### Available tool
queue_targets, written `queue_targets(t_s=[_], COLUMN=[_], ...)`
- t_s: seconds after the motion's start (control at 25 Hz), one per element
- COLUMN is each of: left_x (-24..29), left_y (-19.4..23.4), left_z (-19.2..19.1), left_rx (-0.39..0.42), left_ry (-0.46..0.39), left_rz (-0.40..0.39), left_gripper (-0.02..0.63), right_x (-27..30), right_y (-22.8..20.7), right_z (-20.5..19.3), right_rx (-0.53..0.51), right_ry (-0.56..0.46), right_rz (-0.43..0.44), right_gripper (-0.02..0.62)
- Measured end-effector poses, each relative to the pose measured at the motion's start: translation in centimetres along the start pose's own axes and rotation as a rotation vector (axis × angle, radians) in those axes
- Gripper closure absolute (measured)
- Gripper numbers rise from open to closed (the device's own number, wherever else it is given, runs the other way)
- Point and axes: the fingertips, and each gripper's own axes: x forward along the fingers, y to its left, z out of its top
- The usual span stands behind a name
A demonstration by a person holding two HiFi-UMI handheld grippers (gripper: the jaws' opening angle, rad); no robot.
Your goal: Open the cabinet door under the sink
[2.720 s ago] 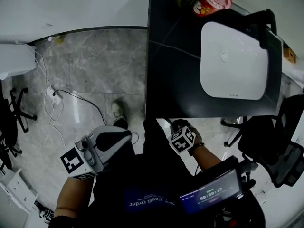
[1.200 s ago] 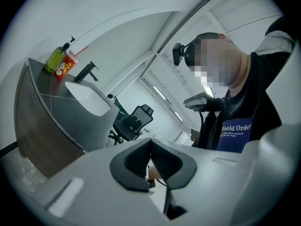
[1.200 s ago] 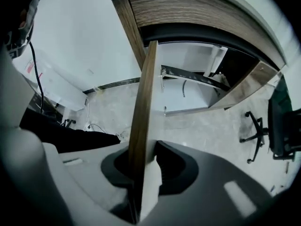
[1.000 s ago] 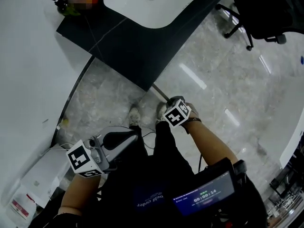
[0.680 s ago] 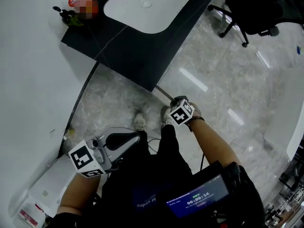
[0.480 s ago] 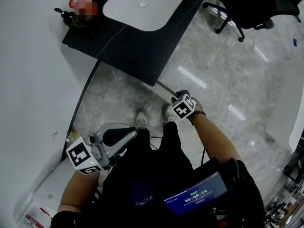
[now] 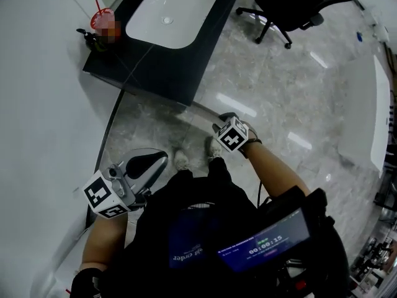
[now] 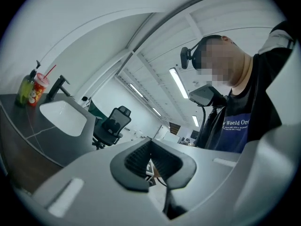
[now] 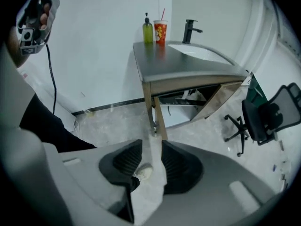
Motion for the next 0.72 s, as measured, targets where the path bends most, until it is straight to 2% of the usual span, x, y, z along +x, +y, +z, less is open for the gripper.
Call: queue_targets(t_s=[0.12, 0.4, 0.56, 0.72], left_x=[-0.2, 1.7, 4.3, 8.3], left_y=[-1.1, -3.8, -5.6, -8.1], left_z=[1.6, 5.6, 7.1, 7.4], left_rx=[0.026, 0.069, 0.089, 0.114], left_ry=[-0.005, -0.029, -0.035, -0.032], left_rz=[-0.027, -0.093, -0.122, -0.146], left_gripper=[0.606, 0.606, 0.606, 0.606], right_x=[-4.2, -18.9, -27.2, -33.8], right_y=[1.9, 4.6, 3.5, 0.7], right_z=[2.9, 8.4, 8.0, 5.3], right_rx=[0.003, -0.004, 0.054, 0.136], right_ry=[-0.104, -0.481, -0.662, -0.813], right_rz=[0.019, 0.098, 0.097, 0.075], right_gripper=[0.476, 0.476, 0.479, 0.497])
